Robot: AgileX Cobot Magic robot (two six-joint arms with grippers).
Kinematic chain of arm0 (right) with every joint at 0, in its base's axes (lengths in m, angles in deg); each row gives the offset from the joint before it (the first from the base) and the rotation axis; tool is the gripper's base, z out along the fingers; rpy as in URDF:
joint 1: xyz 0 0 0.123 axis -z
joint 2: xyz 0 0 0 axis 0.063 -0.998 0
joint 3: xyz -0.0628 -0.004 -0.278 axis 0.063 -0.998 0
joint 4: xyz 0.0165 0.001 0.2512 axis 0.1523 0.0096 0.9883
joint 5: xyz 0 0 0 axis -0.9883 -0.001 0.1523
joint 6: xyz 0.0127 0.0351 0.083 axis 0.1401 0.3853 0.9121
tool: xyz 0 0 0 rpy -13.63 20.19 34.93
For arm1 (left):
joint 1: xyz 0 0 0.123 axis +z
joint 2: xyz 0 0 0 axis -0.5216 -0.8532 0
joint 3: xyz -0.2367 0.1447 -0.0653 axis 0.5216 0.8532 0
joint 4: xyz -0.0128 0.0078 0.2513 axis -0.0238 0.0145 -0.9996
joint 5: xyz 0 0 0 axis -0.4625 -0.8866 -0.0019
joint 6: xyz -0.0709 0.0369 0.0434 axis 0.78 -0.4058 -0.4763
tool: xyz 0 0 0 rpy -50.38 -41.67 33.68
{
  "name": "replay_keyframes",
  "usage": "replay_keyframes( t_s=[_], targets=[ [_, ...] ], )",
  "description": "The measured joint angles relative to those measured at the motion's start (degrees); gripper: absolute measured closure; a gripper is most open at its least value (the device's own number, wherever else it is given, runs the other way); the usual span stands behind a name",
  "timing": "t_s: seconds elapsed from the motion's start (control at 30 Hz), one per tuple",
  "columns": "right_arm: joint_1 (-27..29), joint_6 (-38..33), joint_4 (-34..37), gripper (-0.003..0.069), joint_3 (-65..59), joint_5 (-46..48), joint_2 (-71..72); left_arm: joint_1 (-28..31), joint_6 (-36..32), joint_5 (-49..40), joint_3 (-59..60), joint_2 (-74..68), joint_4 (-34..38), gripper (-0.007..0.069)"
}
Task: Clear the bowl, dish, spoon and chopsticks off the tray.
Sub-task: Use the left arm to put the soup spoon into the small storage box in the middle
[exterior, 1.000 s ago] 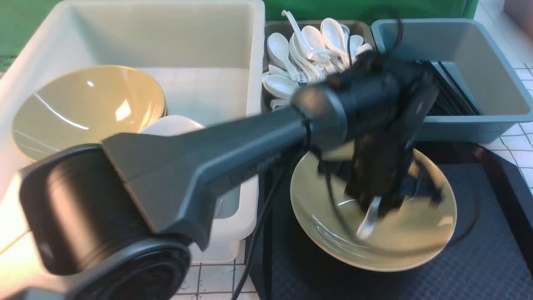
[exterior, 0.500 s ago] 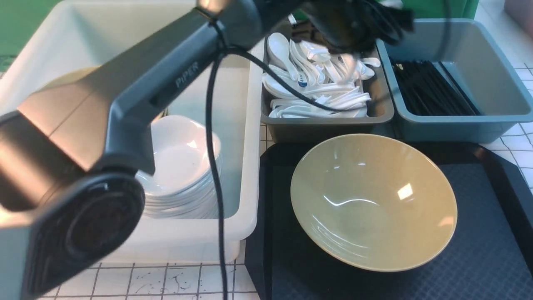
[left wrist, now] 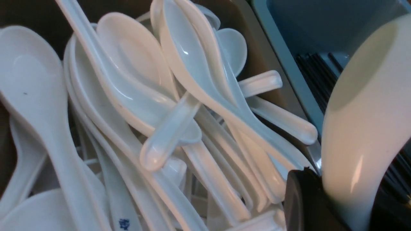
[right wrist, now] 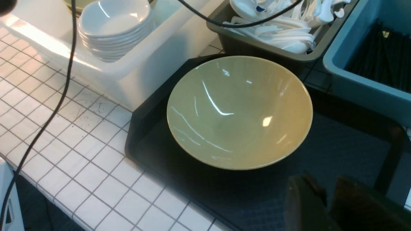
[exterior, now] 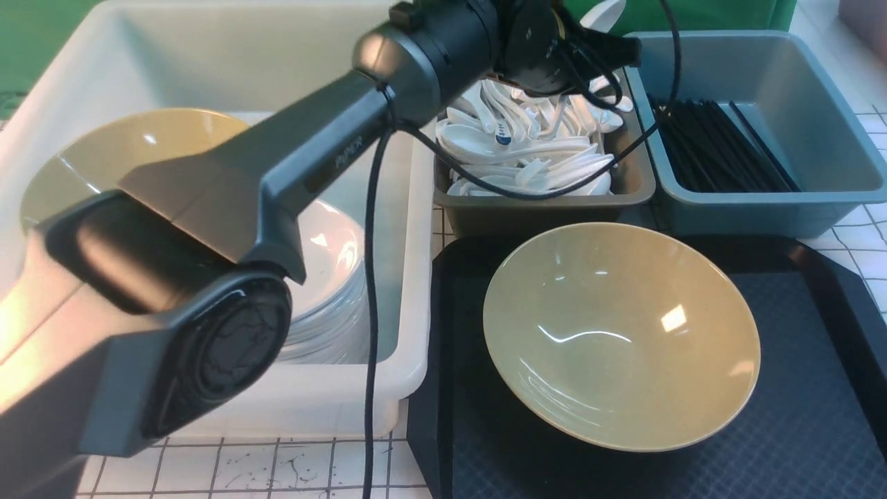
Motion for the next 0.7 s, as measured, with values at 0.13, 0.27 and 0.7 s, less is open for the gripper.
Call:
replay_keyframes(
  t_s=[0.13,0.27,0.7],
  targets=[
    [0.0,-0.9,1.2,0.0517,0.0,0.0,0.0,0.6,4.1,1.7,0.0,-1.4,-4.0,0.0610],
    [0.0,-1.5,2.4,0.0516,0.0,0.0,0.0,1.5,7.1,2.7,0.0,-2.3,-7.3,0.0610],
    [0.0,-3.2,5.1,0.0510,0.0,0.0,0.0,3.4,8.5,4.5,0.0,-2.6,-9.2,0.0586]
  ],
)
